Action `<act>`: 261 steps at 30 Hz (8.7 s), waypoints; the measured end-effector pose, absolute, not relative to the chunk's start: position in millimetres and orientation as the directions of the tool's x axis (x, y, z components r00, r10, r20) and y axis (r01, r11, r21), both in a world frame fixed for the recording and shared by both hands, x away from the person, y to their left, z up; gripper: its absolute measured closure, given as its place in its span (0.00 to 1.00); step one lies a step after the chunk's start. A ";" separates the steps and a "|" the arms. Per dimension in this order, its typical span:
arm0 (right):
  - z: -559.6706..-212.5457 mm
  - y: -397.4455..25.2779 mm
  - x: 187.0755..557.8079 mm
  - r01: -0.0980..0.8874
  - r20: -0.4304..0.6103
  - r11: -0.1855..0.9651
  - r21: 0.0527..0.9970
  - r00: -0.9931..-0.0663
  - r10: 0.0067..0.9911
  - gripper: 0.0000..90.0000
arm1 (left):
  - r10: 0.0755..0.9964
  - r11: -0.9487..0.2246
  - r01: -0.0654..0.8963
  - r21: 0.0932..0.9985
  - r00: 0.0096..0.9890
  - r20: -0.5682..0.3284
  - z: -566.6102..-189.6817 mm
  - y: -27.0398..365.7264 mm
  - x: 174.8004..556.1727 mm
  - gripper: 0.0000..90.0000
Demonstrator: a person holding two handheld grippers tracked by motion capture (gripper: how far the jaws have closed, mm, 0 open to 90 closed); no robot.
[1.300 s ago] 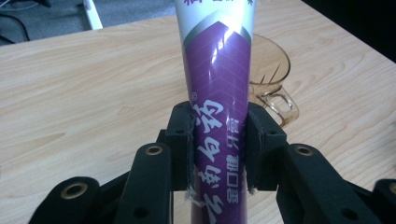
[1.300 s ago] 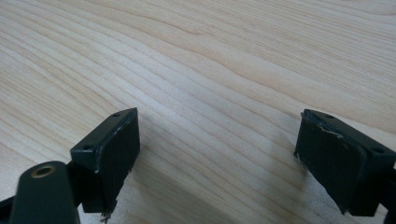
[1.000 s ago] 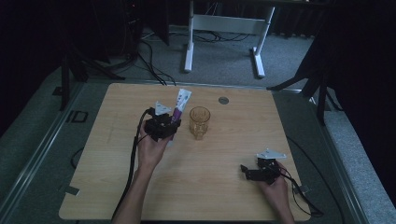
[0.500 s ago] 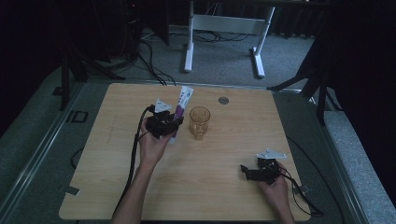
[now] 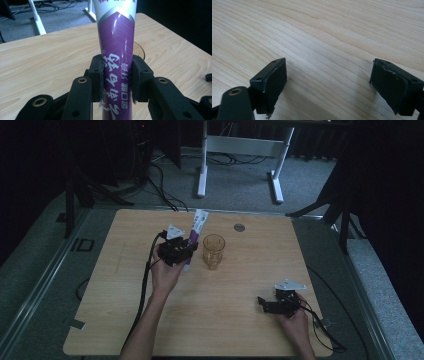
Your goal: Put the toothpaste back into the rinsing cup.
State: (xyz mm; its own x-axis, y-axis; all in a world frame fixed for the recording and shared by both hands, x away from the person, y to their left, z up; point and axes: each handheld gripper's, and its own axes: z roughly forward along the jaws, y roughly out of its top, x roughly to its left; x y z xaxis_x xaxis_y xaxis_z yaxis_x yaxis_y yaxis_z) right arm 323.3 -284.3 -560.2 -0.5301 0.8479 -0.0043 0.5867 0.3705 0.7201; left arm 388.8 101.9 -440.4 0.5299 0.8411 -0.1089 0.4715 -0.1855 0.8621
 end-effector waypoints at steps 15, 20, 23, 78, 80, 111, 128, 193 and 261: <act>-560.2 -284.3 323.3 0.586 -0.005 0.371 0.720 -0.530 0.848 0.15 | 0.826 -0.196 0.451 0.871 0.554 -0.101 -435.6 99.8 392.1 0.74; -560.1 -284.3 323.3 0.587 -0.005 0.371 0.720 -0.530 0.848 0.15 | 0.824 -0.185 0.443 0.877 0.557 -0.108 -435.9 100.0 393.3 0.74; -560.2 -284.3 323.3 0.586 -0.005 0.371 0.720 -0.530 0.848 0.15 | 0.820 -0.181 0.440 0.879 0.561 -0.112 -437.3 98.9 395.1 0.74; -560.1 -284.3 323.3 0.587 -0.005 0.371 0.720 -0.530 0.848 0.15 | 0.805 -0.072 0.390 0.918 0.566 -0.177 -431.6 97.6 409.8 0.74; -560.1 -284.3 323.3 0.587 -0.005 0.371 0.720 -0.530 0.848 0.15 | 0.815 -0.074 0.377 0.923 0.557 -0.162 -430.5 97.1 409.3 0.74; -560.1 -284.3 323.2 0.587 -0.004 0.371 0.720 -0.530 0.848 0.15 | 0.795 -0.073 0.342 0.937 0.587 -0.153 -429.1 90.1 419.1 0.74; -560.1 -284.2 323.2 0.585 -0.006 0.373 0.720 -0.533 0.846 0.15 | 0.794 -0.062 0.329 0.942 0.588 -0.153 -434.3 86.4 423.7 0.74; -560.2 -284.3 323.2 0.583 -0.007 0.376 0.720 -0.535 0.845 0.15 | 0.785 -0.056 0.269 0.962 0.607 -0.124 -445.0 48.6 442.7 0.74; -560.1 -283.9 323.0 0.582 -0.006 0.379 0.720 -0.541 0.841 0.15 | 0.808 -0.103 0.322 0.941 0.578 -0.110 -483.5 34.4 456.4 0.73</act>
